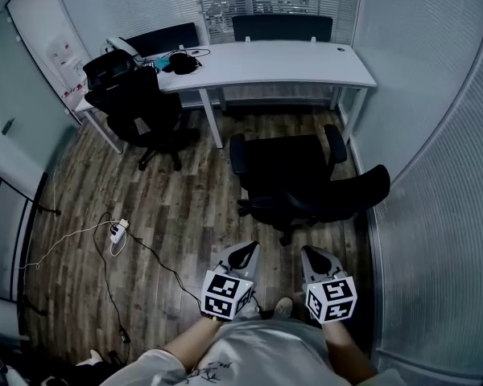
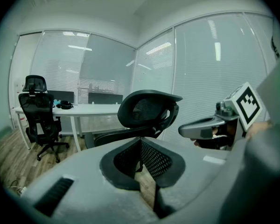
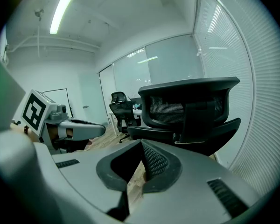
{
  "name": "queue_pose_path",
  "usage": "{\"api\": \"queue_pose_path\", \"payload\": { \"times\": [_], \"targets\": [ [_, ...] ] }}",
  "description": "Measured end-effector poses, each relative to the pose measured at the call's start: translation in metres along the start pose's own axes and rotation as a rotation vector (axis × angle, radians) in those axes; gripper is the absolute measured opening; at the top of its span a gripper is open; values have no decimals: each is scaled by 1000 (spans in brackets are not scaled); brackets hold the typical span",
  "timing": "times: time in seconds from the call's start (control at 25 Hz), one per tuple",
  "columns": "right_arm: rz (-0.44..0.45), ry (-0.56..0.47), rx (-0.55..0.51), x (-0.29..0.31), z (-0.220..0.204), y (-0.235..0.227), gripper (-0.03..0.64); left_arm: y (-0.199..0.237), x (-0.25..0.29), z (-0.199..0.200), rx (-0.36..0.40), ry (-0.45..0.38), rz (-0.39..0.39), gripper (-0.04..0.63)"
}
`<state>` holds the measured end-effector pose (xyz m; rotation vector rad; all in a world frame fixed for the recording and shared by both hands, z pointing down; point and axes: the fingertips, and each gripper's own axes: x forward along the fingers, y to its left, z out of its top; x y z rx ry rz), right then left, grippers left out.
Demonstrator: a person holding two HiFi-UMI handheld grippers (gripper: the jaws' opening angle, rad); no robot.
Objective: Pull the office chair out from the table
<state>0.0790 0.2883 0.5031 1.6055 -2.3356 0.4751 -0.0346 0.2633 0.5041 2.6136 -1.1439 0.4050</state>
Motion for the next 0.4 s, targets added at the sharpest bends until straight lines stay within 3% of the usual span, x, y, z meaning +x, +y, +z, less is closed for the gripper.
{"api": "queue_pose_path", "payload": {
  "times": [0.4],
  "targets": [
    [12,0,1,-2,-3,1,8,-4,1,-6,13,11,-1,11]
  ]
}}
